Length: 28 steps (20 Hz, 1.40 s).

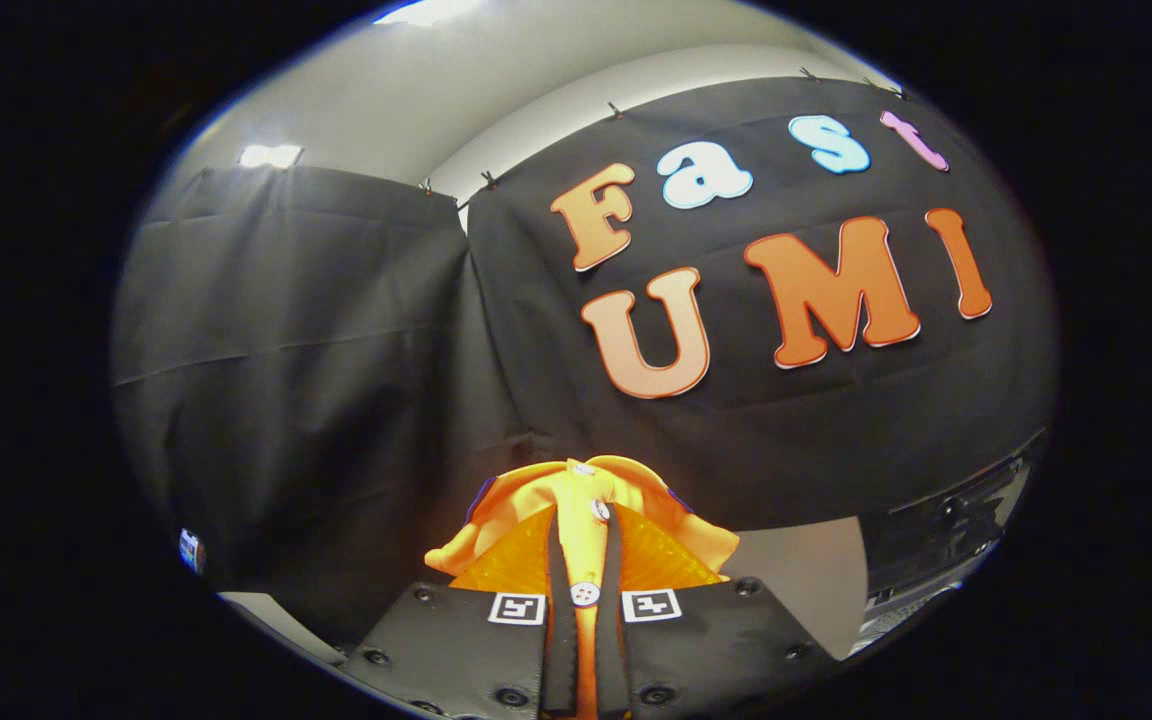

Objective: Put the clothes into the washing machine and then close the washing machine lid.

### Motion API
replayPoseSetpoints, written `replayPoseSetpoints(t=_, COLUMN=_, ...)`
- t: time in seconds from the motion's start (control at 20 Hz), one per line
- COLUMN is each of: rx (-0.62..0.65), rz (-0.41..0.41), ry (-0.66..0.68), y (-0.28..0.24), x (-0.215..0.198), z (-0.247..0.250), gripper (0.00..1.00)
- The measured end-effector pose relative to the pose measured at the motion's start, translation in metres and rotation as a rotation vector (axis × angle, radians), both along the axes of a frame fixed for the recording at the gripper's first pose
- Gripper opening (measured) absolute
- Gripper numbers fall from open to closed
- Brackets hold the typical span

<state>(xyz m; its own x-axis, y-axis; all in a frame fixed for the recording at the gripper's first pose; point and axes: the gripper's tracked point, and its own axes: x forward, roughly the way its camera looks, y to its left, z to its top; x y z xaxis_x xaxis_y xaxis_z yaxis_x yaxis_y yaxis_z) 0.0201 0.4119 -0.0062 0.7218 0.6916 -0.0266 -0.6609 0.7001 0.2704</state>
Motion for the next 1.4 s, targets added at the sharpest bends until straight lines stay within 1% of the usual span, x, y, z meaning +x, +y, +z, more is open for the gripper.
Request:
replayPoseSetpoints(t=0.15, rx=0.019, rz=-0.034, ry=-0.015, y=-0.039, x=0.01, z=0.017, gripper=0.14)
replayPoseSetpoints(t=0.4, rx=0.025, rz=-0.135, ry=-0.05, y=-0.116, x=0.038, z=0.039, gripper=0.14)
replayPoseSetpoints(t=0.65, rx=0.018, rz=-0.243, ry=-0.055, y=-0.194, x=0.061, z=0.04, gripper=0.14)
replayPoseSetpoints(t=0.85, rx=-0.002, rz=-0.302, ry=-0.053, y=-0.251, x=0.074, z=0.033, gripper=0.14)
replayPoseSetpoints(t=0.95, rx=-0.02, rz=-0.323, ry=-0.045, y=-0.275, x=0.082, z=0.026, gripper=0.14)
replayPoseSetpoints(t=1.15, rx=-0.054, rz=-0.337, ry=-0.023, y=-0.312, x=0.098, z=0.001, gripper=0.14)
replayPoseSetpoints(t=1.4, rx=-0.106, rz=-0.33, ry=0.021, y=-0.343, x=0.118, z=-0.041, gripper=0.14)
